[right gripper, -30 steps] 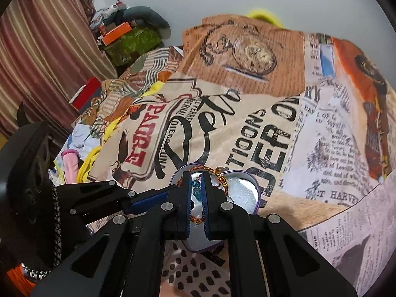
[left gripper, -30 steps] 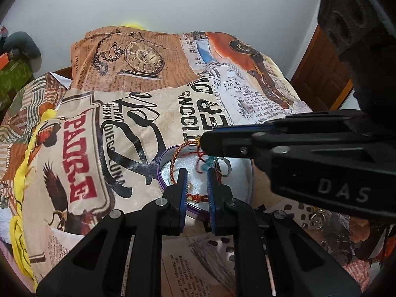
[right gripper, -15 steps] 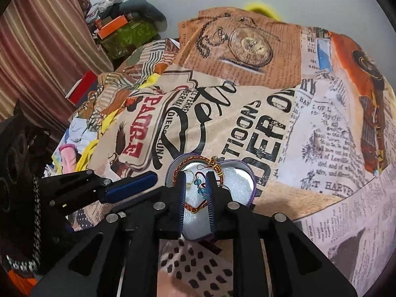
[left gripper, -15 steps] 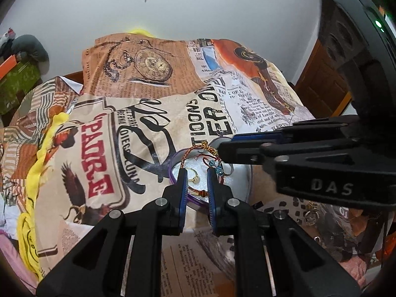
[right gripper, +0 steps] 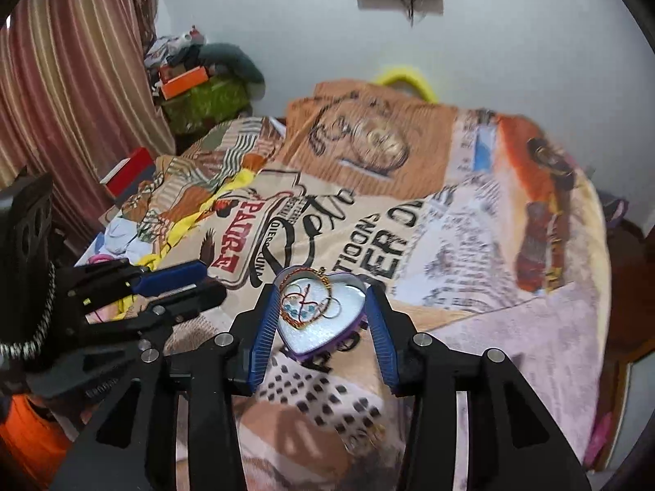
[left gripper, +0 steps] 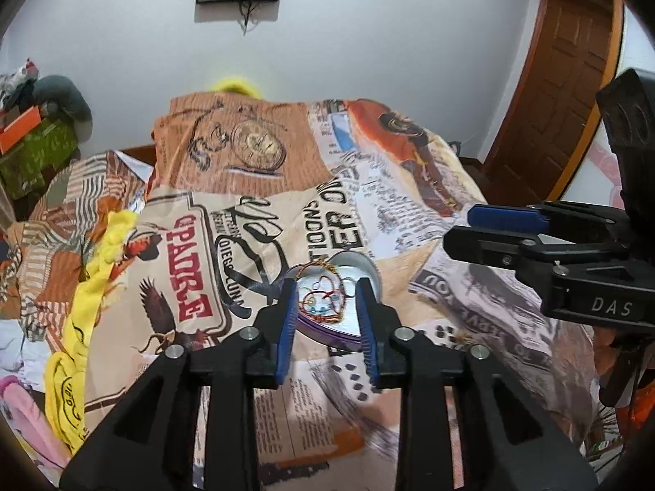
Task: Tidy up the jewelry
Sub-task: 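Withdraw both grippers and move toward the small gold earrings left on the bed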
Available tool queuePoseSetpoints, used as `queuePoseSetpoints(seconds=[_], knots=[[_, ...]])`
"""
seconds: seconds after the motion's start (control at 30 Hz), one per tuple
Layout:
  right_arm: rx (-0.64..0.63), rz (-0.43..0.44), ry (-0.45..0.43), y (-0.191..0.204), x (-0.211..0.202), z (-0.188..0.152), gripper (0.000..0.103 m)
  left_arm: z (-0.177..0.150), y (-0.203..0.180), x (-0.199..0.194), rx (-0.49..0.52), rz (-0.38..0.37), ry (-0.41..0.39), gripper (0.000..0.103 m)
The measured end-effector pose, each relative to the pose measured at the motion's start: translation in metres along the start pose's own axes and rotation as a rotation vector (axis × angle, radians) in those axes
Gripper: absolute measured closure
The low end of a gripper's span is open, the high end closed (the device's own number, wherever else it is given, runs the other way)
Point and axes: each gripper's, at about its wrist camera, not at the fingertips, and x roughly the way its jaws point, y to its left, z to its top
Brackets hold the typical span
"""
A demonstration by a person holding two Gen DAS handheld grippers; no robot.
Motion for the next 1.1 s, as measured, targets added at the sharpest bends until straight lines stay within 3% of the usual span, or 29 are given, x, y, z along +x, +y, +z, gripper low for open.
queuePoseSetpoints(seconds=[0.2,0.4,0.8,1.1], knots=[[-0.032,-0.080,-0.061,0.001,-0.032,-0.021,0.062,-0.006,-0.021,-0.026,0.044,-0.015,-0.031,0.064],[-0.033,-0.127,-0.065,-0.006,-0.049,-0.048,0.062,-0.018,-0.040,-0.030,0.076,-0.044,-0.008,0.062],[0.018,-0.167,0.026,-0.033,-0.043,-0.093,0.061,-0.053,-0.078,0.017,0.106,-0.107,0.146,0.062],[0.032,-0.123,0.117,-0.044,-0.011,-0.104,0.061,-0.064,-0.079,0.053,0.093,-0.097,0.216,0.062]])
